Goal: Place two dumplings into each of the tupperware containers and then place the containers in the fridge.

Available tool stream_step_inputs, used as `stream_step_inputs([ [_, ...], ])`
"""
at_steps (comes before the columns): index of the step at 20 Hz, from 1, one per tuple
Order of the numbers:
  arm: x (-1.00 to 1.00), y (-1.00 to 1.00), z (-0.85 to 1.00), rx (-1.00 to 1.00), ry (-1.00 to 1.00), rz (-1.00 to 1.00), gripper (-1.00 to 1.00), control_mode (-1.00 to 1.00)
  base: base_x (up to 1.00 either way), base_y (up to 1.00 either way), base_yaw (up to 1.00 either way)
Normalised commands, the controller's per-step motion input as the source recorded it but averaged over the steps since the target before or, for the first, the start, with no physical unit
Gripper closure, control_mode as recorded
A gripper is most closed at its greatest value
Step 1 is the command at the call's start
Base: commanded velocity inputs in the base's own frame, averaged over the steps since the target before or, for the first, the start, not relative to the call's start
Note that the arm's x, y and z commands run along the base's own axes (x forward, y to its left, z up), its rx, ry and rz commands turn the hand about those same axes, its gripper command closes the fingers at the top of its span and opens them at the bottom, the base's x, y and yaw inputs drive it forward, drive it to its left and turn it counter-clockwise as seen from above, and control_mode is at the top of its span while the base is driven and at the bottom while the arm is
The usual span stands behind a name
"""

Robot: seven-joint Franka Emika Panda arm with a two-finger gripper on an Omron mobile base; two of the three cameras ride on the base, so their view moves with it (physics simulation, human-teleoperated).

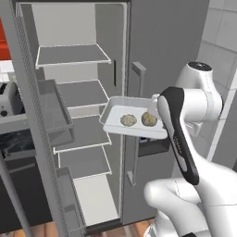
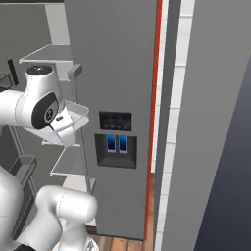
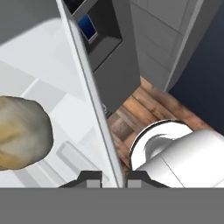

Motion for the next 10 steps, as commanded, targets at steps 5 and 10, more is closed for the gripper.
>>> stream_step_inputs([
  [5, 0.0, 0.0, 0.0, 0.0, 0.0, 0.0, 1.0, 1.0, -0.02, 0.2, 0.09],
  [10, 0.0, 0.0, 0.0, 0.0, 0.0, 0.0, 1.0, 1.0, -0.07, 0.16, 0.14],
])
